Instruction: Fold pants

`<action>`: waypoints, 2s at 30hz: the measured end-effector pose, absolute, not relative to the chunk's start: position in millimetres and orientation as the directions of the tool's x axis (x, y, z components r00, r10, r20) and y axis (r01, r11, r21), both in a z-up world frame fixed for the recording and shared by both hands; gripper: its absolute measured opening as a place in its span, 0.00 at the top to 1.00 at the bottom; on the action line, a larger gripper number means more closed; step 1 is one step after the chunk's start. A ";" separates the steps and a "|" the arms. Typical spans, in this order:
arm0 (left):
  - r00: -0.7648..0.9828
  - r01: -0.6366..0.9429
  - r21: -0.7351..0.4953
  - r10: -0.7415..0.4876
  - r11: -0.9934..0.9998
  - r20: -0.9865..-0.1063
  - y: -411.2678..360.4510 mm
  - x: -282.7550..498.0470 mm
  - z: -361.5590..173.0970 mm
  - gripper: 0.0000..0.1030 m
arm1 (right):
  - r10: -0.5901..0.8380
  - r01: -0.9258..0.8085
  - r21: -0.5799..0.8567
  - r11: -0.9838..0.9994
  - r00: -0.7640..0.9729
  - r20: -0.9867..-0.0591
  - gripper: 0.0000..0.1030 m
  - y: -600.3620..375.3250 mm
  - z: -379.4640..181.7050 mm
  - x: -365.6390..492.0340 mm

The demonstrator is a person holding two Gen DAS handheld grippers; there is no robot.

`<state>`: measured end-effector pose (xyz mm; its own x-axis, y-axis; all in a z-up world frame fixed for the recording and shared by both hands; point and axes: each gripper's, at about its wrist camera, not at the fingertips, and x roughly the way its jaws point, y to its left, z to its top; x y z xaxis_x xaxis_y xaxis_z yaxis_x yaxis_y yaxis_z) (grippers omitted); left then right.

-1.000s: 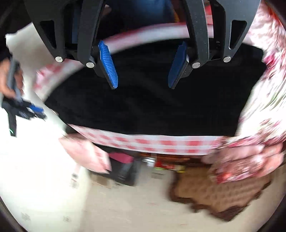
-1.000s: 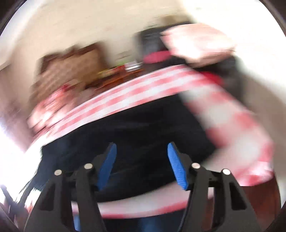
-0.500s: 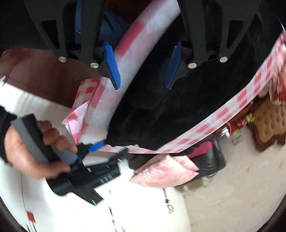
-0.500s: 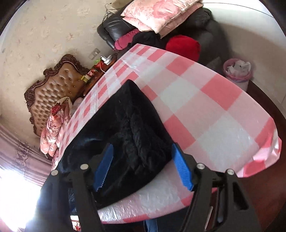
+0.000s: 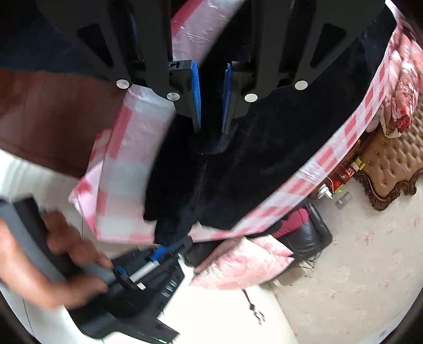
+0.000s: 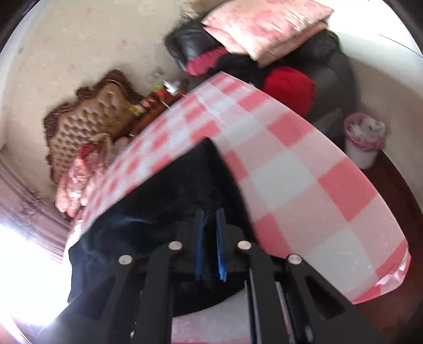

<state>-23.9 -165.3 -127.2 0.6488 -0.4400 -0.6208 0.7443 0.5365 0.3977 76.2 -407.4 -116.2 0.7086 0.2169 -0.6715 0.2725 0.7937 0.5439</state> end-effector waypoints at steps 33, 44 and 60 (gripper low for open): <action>0.705 0.574 -0.005 -0.497 0.819 -0.505 -40.2 -31.4 -86.1 0.57 | 0.019 0.226 0.247 0.942 0.701 -0.713 0.47 -383.3 -77.0 158.1; 0.703 0.259 -0.138 -0.284 0.956 -0.652 54.4 -15.4 -120.8 0.81 | 0.342 -0.236 0.248 0.940 0.613 -0.712 0.30 -169.0 -83.8 121.4; 0.831 0.011 -0.125 -0.079 0.992 -0.551 127.8 -53.1 -123.2 0.61 | 0.314 -0.438 0.052 0.897 0.551 -0.773 0.30 -46.5 -127.2 59.6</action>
